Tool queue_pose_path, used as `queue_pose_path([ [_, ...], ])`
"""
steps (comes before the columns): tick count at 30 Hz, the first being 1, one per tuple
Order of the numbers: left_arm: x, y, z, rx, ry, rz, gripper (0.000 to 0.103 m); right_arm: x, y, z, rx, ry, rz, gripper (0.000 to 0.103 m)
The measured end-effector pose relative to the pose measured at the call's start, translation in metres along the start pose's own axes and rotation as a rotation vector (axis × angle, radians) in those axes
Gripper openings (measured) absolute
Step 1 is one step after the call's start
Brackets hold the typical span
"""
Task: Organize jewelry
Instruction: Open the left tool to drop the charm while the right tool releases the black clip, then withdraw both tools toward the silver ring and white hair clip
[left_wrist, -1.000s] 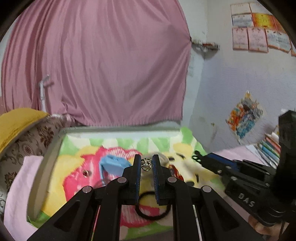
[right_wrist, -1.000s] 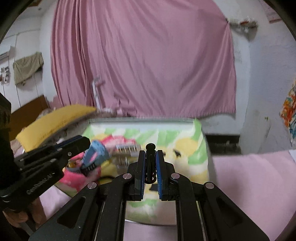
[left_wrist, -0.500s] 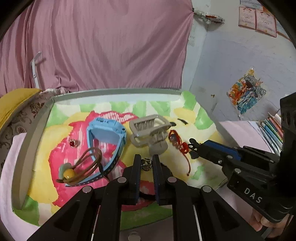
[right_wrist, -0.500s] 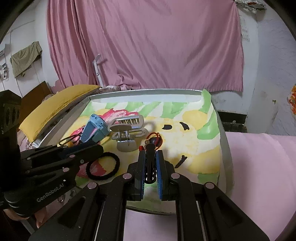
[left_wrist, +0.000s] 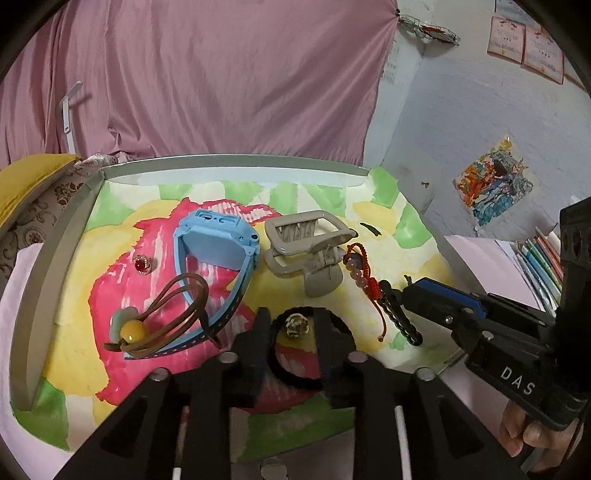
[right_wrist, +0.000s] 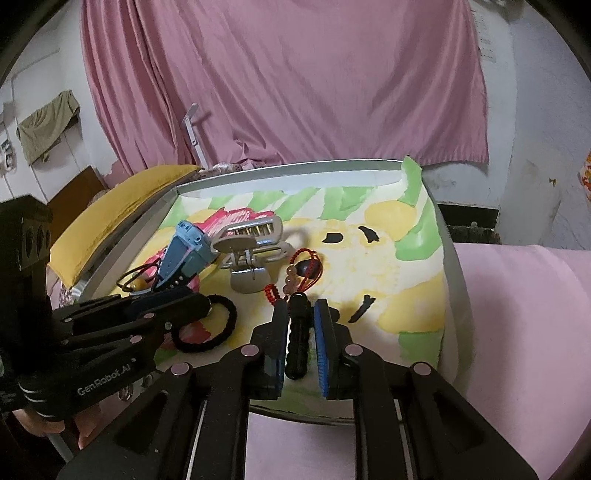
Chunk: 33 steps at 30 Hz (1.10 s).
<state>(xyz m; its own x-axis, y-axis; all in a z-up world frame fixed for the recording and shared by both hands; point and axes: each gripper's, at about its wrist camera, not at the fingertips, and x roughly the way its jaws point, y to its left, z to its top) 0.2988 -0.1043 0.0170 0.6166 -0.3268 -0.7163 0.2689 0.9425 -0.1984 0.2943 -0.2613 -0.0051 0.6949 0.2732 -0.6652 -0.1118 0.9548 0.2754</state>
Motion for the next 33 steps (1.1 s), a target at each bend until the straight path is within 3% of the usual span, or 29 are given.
queue_pose_path([
  [5, -0.009, 0.001, 0.0, -0.005, -0.042, -0.014, 0.045, -0.01, 0.0, -0.002, 0.005, -0.058, -0.007, 0.036],
  [10, -0.034, 0.003, -0.003, -0.022, -0.147, -0.016, 0.059, -0.034, 0.002, -0.006, 0.001, -0.174, -0.029, 0.042],
  [16, -0.076, 0.009, -0.012, -0.04, -0.306, 0.035, 0.09, -0.066, 0.003, -0.014, 0.007, -0.312, -0.045, 0.071],
  [18, -0.091, 0.012, -0.018, -0.041, -0.348, 0.046, 0.101, -0.078, 0.007, -0.018, 0.002, -0.355, -0.038, 0.086],
  [21, -0.112, 0.018, -0.028, -0.035, -0.4, 0.069, 0.103, -0.095, 0.016, -0.025, -0.015, -0.417, -0.061, 0.101],
  [33, -0.168, 0.046, -0.069, -0.011, -0.467, 0.15, 0.103, -0.134, 0.048, -0.063, -0.036, -0.494, -0.033, 0.102],
])
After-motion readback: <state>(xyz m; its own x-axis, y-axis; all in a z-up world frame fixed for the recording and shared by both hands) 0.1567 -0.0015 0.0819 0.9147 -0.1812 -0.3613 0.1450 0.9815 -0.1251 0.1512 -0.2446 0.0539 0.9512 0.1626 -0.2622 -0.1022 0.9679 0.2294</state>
